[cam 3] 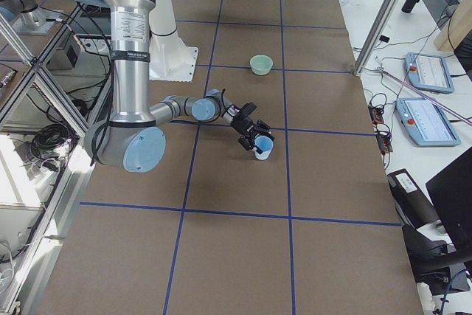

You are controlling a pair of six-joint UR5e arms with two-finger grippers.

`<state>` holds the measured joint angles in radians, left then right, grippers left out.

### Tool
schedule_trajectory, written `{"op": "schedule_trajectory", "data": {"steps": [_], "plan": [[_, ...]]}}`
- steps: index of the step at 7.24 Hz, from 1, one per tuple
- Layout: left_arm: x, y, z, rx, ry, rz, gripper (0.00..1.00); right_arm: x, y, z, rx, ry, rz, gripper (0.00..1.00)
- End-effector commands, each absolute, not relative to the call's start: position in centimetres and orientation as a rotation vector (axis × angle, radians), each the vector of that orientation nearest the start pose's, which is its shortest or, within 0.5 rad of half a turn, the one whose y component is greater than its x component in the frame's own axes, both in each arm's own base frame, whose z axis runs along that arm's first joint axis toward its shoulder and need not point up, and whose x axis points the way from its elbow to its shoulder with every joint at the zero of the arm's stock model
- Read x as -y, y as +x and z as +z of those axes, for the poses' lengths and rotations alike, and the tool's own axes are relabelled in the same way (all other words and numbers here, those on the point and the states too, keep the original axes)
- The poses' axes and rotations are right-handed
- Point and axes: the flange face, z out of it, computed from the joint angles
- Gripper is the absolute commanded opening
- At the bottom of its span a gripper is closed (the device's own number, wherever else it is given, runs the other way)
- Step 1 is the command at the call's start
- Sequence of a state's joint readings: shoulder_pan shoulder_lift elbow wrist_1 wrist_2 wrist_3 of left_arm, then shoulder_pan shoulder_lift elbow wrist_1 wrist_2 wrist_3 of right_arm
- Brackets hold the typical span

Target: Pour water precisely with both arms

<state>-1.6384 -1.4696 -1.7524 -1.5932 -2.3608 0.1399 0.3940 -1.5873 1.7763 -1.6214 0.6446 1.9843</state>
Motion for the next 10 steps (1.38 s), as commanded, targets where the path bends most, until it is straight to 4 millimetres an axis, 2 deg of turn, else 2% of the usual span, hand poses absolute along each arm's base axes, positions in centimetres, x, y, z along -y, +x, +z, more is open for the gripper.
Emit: {"op": "schedule_trajectory", "data": {"steps": [1,3,5,8,9,10], "plan": [[44.9,-9.3,61.4,-0.775,0.179,0.109,1.00,39.2,-35.1,54.7,0.142,0.956,0.833,1.00],[44.8,-9.3,61.4,-0.776,0.177,0.108,1.00,40.3,-33.6,52.0,0.140,0.959,0.812,1.00],[44.9,-9.3,61.3,-0.774,0.178,0.109,1.00,42.7,-31.1,48.4,0.127,0.910,0.766,1.00],[45.2,-9.3,61.0,-0.773,0.185,0.110,1.00,47.6,-29.2,43.5,0.146,0.753,0.644,1.00],[45.3,-9.3,60.9,-0.773,0.186,0.111,1.00,49.2,-27.9,42.0,0.211,0.702,0.577,1.00],[45.3,-9.3,60.9,-0.773,0.188,0.112,1.00,50.6,-25.7,42.0,0.282,0.637,0.495,1.00]]}}
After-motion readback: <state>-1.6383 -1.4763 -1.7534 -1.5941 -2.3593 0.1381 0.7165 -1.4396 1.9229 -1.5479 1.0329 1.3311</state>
